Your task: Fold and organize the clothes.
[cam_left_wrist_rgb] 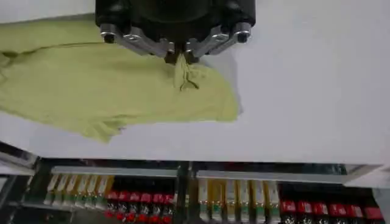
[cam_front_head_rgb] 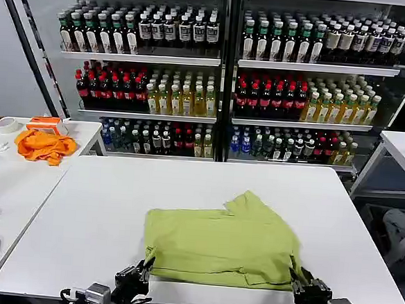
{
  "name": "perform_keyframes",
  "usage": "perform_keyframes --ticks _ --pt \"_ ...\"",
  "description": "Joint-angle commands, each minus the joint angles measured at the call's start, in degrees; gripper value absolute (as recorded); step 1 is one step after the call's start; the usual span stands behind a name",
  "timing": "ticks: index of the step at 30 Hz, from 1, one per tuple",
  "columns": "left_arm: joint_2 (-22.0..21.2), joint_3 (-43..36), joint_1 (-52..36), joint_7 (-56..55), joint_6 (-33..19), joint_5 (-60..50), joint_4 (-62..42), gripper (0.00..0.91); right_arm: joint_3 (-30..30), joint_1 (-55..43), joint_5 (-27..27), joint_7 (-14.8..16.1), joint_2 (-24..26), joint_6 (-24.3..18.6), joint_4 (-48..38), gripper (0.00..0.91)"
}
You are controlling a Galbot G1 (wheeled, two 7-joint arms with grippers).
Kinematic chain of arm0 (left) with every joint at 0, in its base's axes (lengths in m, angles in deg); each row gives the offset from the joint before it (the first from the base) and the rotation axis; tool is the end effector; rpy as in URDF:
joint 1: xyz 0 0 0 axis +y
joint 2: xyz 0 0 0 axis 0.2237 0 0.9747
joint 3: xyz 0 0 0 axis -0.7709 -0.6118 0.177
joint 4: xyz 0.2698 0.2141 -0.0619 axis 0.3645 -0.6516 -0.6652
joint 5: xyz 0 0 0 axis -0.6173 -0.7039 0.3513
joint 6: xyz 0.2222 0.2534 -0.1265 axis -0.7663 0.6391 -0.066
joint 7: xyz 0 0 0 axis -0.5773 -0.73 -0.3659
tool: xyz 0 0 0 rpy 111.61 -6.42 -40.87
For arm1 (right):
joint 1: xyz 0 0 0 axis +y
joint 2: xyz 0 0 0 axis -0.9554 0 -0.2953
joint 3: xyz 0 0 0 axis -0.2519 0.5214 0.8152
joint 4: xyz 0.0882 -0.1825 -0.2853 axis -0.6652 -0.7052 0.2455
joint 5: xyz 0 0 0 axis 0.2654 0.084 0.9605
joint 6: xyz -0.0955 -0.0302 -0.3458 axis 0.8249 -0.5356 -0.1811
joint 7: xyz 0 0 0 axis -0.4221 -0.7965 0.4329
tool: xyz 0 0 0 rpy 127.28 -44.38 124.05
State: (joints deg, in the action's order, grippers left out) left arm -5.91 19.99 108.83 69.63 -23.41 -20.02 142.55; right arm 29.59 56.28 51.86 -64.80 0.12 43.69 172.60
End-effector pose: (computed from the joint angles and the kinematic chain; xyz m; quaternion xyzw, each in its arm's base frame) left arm 0.1562 0.0068 -0.2681 -0.1211 -0.9601 -0.0006 0.2520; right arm 0.1554 -0.0755 -0.2312 0.0246 -0.9657 0.0818 0.2453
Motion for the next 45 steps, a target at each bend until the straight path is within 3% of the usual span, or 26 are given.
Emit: perform_keyframes --ticks 1,7,16,25,34,35,36,39,41,45 --pt "3.5 3.9 -2.8 -0.1 1.6 0.2 1.8 0.907 -1.2 -3.4 -1.8 -0.6 1.6 -0.3 0.9 0.907" --pt "5.5 1.4 -16.0 -1.3 1.0 5.5 -7.8 0.907 6.9 -24.6 -7.9 -2.9 3.8 2.2 -10.4 0.907" --pt "2.5 -8.0 -35.7 -2.1 4.7 11.4 -25.7 0.907 21.4 -48.8 -16.5 -5.1 0.9 3.2 -30.4 0.907" --pt "-1.2 -14.0 -46.3 -2.1 6.9 10.9 -37.1 0.907 28.2 -57.4 -19.0 -5.8 -3.5 3.2 -42.4 0.907" --pt "-1.7 -14.3 -44.4 -1.9 8.5 11.5 -37.7 0.877 31.2 -59.9 -20.1 -5.7 -6.2 3.2 -49.8 0.907" --pt "-1.6 -14.3 -44.2 -1.9 8.5 11.5 -37.5 0.665 31.4 -59.9 -20.2 -5.7 -6.3 3.2 -50.0 0.816" --pt "-1.5 -14.4 -43.8 -1.7 8.5 11.5 -37.1 0.413 31.6 -60.0 -20.4 -5.6 -6.5 3.2 -50.6 0.464" --pt "-1.4 -14.4 -43.3 -1.6 8.5 11.3 -36.9 0.071 31.9 -60.2 -20.6 -5.6 -7.5 3.2 -51.9 0.03" --pt "-1.4 -14.1 -42.8 -1.5 8.5 11.4 -36.8 0.02 32.1 -60.0 -20.6 -5.8 -7.8 3.3 -51.9 0.0" --pt "-0.7 -13.8 -41.5 -0.2 8.6 11.0 -35.9 0.02 32.3 -59.6 -20.6 -5.8 -8.0 3.2 -51.8 0.0"
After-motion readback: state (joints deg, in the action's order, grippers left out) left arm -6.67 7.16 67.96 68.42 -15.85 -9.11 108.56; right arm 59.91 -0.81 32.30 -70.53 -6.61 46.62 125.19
